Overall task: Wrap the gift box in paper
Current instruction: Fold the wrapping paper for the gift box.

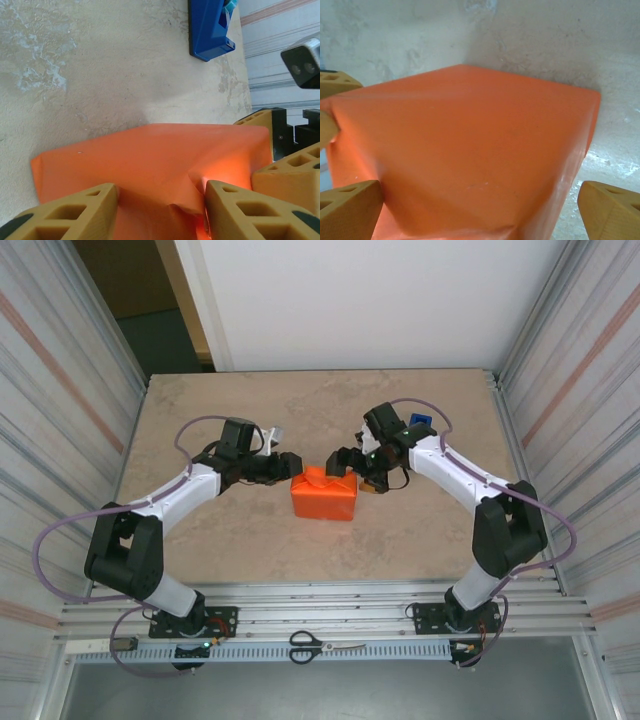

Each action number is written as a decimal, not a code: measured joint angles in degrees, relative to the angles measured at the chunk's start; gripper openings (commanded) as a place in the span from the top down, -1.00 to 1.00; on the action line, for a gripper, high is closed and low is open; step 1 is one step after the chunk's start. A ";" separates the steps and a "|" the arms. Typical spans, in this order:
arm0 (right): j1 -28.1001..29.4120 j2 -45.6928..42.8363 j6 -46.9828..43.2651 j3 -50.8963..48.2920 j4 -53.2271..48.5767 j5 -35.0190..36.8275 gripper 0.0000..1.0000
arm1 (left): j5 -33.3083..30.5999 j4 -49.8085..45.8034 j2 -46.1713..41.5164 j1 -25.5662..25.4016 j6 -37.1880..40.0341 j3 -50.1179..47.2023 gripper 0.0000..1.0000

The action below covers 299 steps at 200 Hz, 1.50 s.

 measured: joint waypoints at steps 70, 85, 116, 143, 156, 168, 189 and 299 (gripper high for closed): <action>0.00 0.28 -2.08 0.00 -0.28 -1.40 -0.63 | 0.66 -0.96 -0.83 0.37 -1.20 0.07 -0.46; -0.02 0.28 -2.27 0.00 -0.31 -1.55 -0.54 | 1.53 -0.85 -1.16 1.11 -2.08 0.15 -0.46; -0.11 0.28 -2.84 0.02 -0.35 -1.73 -0.52 | 2.40 -0.79 -1.16 2.73 -4.17 0.50 -0.38; -0.13 0.28 -3.28 0.02 -0.37 -1.70 -0.35 | 3.50 -0.42 -1.03 2.82 -6.05 0.52 -0.27; -0.15 0.28 -3.26 0.11 -0.46 -1.70 -0.40 | 4.02 -0.13 -0.79 2.82 -6.54 0.52 -0.24; -0.15 0.28 -3.28 0.13 -0.55 -1.70 -0.39 | 4.48 0.04 -0.59 2.82 -6.71 0.52 -0.18; -0.15 0.28 -3.28 0.13 -0.55 -1.70 -0.40 | 4.98 -0.13 -0.02 2.82 -6.03 0.52 -0.16; -0.15 0.28 -3.30 0.13 -0.55 -1.70 -0.45 | 1.22 -8.41 -3.98 -0.02 -1.01 3.54 -0.76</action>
